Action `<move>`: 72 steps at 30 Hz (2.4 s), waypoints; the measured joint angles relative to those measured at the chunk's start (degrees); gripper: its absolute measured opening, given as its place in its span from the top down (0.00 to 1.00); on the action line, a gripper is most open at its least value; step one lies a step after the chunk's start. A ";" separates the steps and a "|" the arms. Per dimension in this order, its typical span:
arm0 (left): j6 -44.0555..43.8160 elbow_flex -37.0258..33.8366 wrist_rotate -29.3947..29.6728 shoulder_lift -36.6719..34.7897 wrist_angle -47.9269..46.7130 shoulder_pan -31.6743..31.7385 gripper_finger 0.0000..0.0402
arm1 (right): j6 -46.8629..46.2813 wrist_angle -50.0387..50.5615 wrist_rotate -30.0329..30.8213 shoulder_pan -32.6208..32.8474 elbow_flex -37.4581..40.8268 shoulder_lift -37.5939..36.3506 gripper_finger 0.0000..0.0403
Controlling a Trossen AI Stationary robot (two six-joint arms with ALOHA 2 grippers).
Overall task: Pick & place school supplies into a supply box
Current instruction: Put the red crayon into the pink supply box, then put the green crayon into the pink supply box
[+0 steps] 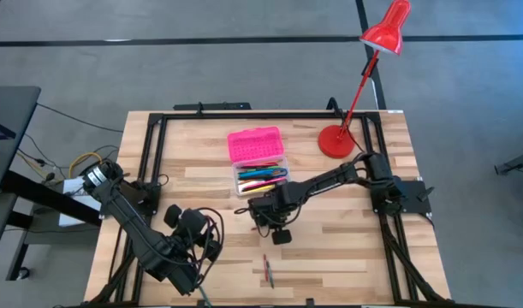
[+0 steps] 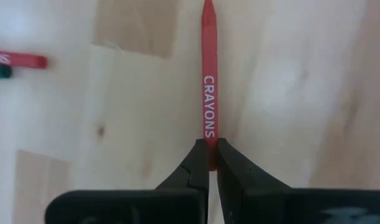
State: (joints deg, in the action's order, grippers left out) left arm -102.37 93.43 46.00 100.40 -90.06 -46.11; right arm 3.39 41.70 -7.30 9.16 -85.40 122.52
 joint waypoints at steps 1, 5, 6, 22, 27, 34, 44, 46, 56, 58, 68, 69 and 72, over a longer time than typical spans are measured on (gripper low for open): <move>0.57 0.00 0.41 0.00 0.00 0.06 0.62 | -0.02 0.14 0.14 -0.27 0.10 -0.36 1.00; 3.17 0.00 2.61 0.00 0.02 0.10 0.62 | -0.42 2.05 3.13 -1.93 0.51 -2.77 1.00; 4.11 0.00 3.09 0.00 0.02 0.14 0.62 | -0.50 2.27 4.37 -2.50 0.48 -3.69 1.00; 17.71 0.02 8.63 0.00 0.05 1.77 0.62 | 11.09 4.30 11.09 -15.12 0.08 -11.52 1.00; 18.37 0.02 7.90 0.00 0.03 2.37 0.62 | 13.16 3.49 10.82 -16.71 0.25 -10.11 1.00; 17.73 0.02 5.20 0.00 0.06 2.35 0.62 | 13.15 2.64 10.65 -17.63 0.08 -9.65 0.91; 9.90 0.02 -0.77 0.00 0.04 2.23 0.62 | 8.57 5.48 10.60 -18.77 0.03 -9.71 0.73; 5.26 0.02 -5.45 0.00 0.70 1.69 0.62 | 7.35 6.69 10.56 -18.78 0.03 -10.02 0.71; -19.14 0.11 -16.50 0.62 17.45 -4.89 0.62 | 11.08 5.67 8.71 -15.26 -0.01 -14.44 0.70; -20.56 0.11 -20.43 1.96 22.31 -5.76 0.63 | 11.20 5.13 8.73 -14.73 -0.01 -15.65 0.71; -21.26 0.07 -31.84 14.18 41.28 -5.37 0.73 | 14.02 1.34 8.60 -12.89 1.65 -24.06 0.71; -21.61 0.08 -33.49 15.03 42.00 -5.37 0.74 | 14.50 1.30 8.59 -12.85 2.24 -25.13 0.71; -22.41 1.30 -39.04 17.52 41.72 -5.37 0.79 | 14.44 1.62 8.54 -12.51 4.11 -27.85 0.71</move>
State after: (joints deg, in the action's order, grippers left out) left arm -124.79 94.73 6.97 117.92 -48.34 -51.48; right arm 17.82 43.32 1.23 -3.35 -81.28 94.67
